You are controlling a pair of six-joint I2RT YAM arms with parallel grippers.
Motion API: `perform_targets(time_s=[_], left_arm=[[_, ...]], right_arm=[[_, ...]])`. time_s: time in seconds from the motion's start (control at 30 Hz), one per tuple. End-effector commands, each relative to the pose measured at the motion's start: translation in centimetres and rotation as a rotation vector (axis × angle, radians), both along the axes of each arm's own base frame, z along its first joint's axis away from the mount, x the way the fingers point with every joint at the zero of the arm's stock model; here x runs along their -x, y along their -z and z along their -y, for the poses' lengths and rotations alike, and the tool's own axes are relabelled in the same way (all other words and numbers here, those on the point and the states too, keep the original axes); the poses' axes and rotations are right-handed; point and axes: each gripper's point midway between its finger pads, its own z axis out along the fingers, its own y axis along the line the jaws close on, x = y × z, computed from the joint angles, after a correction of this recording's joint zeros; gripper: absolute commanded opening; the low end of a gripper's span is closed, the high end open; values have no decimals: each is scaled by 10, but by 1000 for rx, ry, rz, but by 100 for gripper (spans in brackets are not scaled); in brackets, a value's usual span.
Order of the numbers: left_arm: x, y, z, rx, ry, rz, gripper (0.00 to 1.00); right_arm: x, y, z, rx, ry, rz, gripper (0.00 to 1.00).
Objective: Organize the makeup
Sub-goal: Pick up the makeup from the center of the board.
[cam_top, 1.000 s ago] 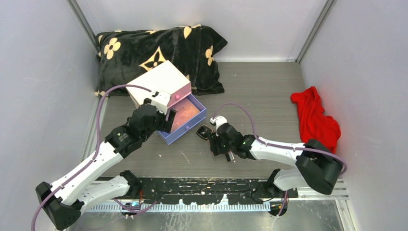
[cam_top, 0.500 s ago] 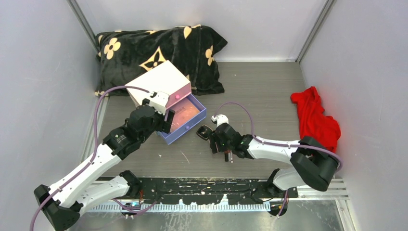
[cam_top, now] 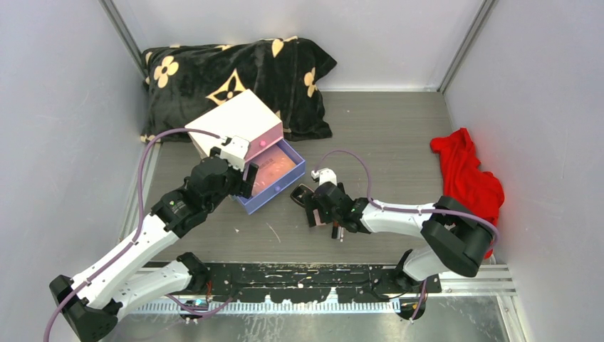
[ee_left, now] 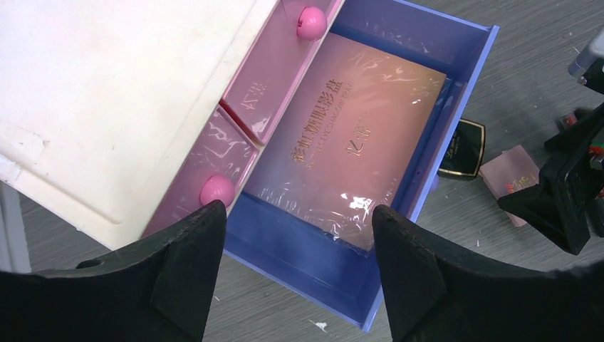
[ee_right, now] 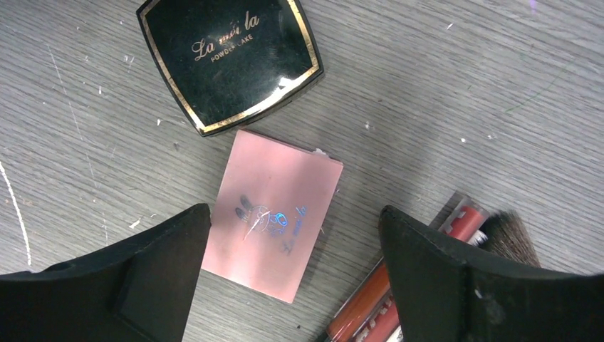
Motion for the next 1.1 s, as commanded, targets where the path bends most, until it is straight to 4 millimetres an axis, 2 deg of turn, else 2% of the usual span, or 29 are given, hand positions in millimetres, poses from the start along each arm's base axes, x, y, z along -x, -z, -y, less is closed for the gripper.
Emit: perform_targets(time_s=[0.0, 0.1, 0.4, 0.67, 0.73, 0.83, 0.93, 0.97, 1.07], left_arm=[[-3, -16, 3, 61, -4, 46, 75], [-3, -16, 4, 62, -4, 46, 75], [-3, -16, 5, 66, 0, 43, 75], [-1, -17, 3, 70, -2, 50, 75], [-1, -18, 3, 72, -1, 53, 75], [-1, -19, 2, 74, -1, 54, 75], [0, -19, 2, 74, -2, 55, 75], [0, -19, 2, 75, -2, 55, 75], [0, -19, 2, 72, -3, 56, 75]], right_arm=[[-7, -6, -2, 7, 26, 22, 94], [-6, -4, -6, 4, 18, 13, 97], [-4, -6, -20, 19, 1, 18, 96], [-4, 4, -11, 53, 52, 8, 85], [-4, 5, -8, 63, 63, 10, 77], [-4, 6, -4, 74, 78, 13, 36], [-3, 5, -1, 78, 84, 10, 9], [-2, 4, -1, 77, 83, 10, 3], [-1, -5, 0, 74, 79, 12, 1]])
